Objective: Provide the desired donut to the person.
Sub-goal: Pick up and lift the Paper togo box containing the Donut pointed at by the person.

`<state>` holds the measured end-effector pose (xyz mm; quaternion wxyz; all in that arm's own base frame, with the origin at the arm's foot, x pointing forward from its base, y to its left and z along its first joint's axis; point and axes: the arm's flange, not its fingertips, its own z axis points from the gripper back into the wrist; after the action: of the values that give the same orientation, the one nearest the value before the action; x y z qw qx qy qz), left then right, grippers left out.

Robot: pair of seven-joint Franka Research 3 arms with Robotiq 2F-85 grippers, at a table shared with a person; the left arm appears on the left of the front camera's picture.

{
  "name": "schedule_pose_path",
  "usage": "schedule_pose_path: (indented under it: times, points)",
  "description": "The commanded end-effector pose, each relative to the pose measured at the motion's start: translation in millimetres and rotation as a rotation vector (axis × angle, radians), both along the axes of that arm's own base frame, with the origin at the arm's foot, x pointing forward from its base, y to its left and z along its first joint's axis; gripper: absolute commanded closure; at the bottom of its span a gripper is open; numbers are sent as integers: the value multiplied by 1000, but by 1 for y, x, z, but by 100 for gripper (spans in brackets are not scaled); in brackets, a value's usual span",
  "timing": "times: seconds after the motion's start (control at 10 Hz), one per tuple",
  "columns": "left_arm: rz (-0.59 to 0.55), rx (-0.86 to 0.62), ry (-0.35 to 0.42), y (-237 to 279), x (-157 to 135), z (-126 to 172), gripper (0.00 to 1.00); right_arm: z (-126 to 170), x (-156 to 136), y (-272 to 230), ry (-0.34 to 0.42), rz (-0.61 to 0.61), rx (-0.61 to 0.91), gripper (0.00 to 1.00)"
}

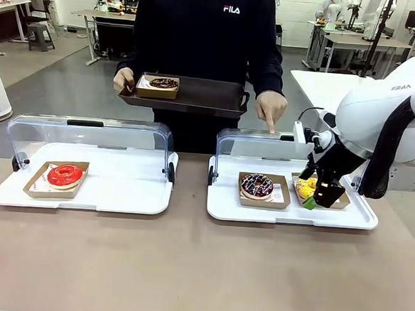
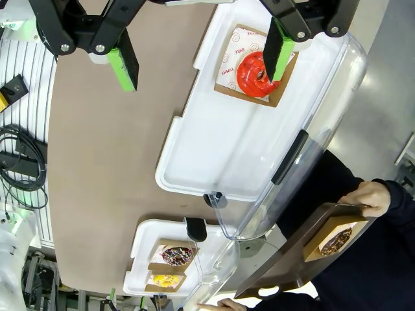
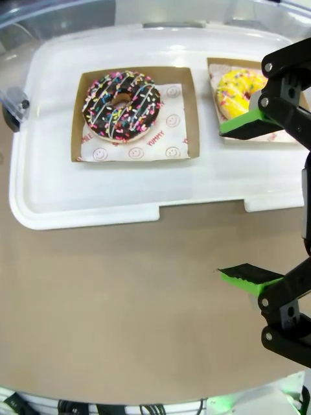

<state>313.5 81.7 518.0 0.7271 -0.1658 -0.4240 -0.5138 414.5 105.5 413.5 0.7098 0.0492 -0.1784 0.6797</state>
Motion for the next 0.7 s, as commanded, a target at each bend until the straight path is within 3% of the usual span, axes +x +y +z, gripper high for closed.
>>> schedule_pose_path:
  times: [0.0, 0.3, 0.6]
  points:
    - [0, -9, -3, 1, 0, 0, 0, -26, 34, 25, -18, 15, -28, 0]
    - [0, -9, -3, 1, 0, 0, 0, -66, 54, 39, -48, -28, -61, 0]
    - [0, -9, -3, 1, 0, 0, 0, -81, 58, 37, -67, 40, -91, 0]
